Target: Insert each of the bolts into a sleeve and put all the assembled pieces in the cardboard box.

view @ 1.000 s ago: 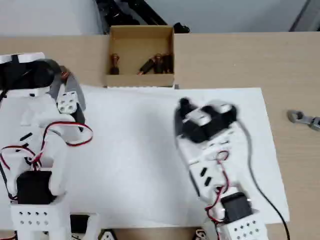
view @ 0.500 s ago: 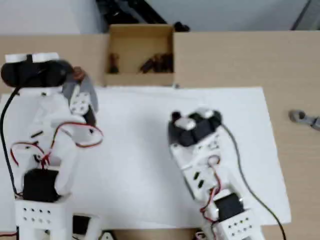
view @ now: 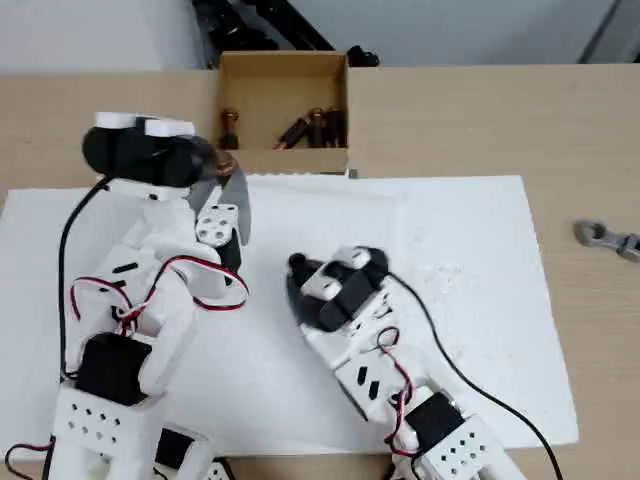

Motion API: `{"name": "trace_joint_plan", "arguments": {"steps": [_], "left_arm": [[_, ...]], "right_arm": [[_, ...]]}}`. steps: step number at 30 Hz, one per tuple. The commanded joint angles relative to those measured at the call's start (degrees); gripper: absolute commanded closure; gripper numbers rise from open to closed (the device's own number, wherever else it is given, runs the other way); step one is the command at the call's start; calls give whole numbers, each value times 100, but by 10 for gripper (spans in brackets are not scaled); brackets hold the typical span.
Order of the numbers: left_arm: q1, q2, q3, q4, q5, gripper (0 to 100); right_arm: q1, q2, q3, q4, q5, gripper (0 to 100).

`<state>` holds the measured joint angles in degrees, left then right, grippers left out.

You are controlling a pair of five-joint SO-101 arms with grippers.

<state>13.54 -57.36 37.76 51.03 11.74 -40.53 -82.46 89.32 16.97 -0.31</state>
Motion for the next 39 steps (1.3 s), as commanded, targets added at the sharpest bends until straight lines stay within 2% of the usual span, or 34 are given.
{"name": "trace_joint_plan", "arguments": {"steps": [1, 6, 11, 15, 23, 26, 31, 35, 39], "left_arm": [[123, -123, -48, -132, 264, 995], [132, -123, -13, -571, 756, 995], [114, -123, -4, -615, 1160, 995], [202, -114, 40, -651, 1169, 995], [273, -114, 646, -1336, 1178, 995], [563, -114, 813, -1380, 1152, 995], [730, -114, 1130, -1969, 1125, 995], [730, -114, 1253, -2004, 782, 995], [721, -123, 1253, -1978, 730, 995]], "right_arm": [[-154, -101, -378, -101, 62, 995], [-13, -101, -440, -154, 62, 995], [-66, -84, -853, -154, -97, 995], [-66, -75, -941, -84, -431, 995], [-101, -92, -870, -92, -422, 995], [-303, -57, -870, -92, -422, 995], [-462, -48, -853, -92, -422, 995], [-453, -48, -844, -92, -422, 995], [-444, -48, -844, -92, -422, 995]]}}
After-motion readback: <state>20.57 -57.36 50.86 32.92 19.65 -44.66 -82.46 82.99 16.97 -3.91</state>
